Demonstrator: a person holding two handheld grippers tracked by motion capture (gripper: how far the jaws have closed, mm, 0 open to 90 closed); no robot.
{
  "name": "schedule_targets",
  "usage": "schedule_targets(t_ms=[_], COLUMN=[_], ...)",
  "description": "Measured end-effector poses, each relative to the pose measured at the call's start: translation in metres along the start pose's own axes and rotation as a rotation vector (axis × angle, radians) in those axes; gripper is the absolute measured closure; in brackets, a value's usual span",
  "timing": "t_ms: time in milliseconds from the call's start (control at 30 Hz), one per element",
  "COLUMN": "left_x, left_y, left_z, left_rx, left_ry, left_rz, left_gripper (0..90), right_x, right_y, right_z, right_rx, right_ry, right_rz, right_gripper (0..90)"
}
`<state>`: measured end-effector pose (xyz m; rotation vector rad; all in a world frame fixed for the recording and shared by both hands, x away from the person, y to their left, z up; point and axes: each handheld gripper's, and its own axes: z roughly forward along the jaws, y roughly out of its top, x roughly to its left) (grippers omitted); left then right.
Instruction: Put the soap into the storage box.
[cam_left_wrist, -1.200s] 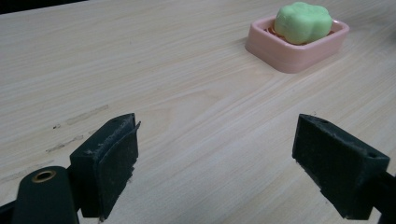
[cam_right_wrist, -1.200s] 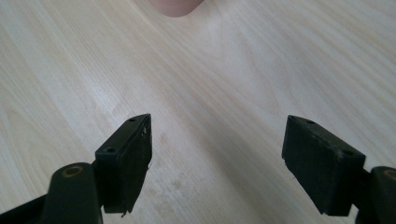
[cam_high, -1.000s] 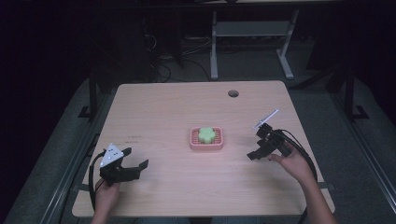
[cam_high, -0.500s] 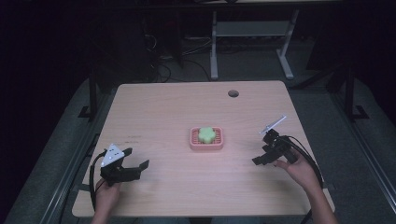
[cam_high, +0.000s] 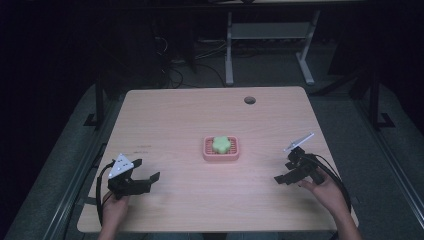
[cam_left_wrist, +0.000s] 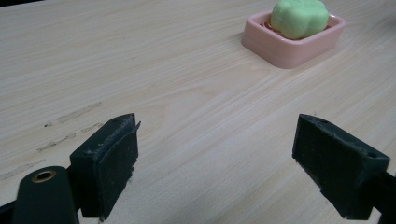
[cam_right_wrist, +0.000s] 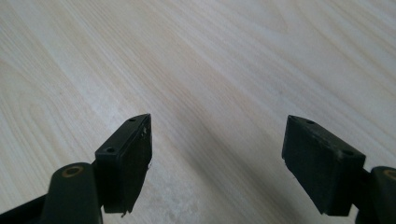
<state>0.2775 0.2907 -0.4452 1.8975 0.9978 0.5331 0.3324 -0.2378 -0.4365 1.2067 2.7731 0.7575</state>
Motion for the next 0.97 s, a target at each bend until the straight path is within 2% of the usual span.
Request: schedule_targets(t_ms=[700, 967], left_x=[-0.001, -0.002], left_y=[0.0, 0.001], left_z=[0.002, 0.002], left_rx=[0.017, 0.013], left_ry=[-0.007, -0.006], left_rz=[0.012, 0.018], left_gripper=[14.1, 14.1], right_x=[0.007, 0.013], right_y=[-0.036, -0.047], right_z=[-0.004, -0.009], right_rx=[-0.057, -0.085], right_ry=[0.009, -0.003], right_rz=[0.045, 0.045], right_gripper=[23.9, 23.9])
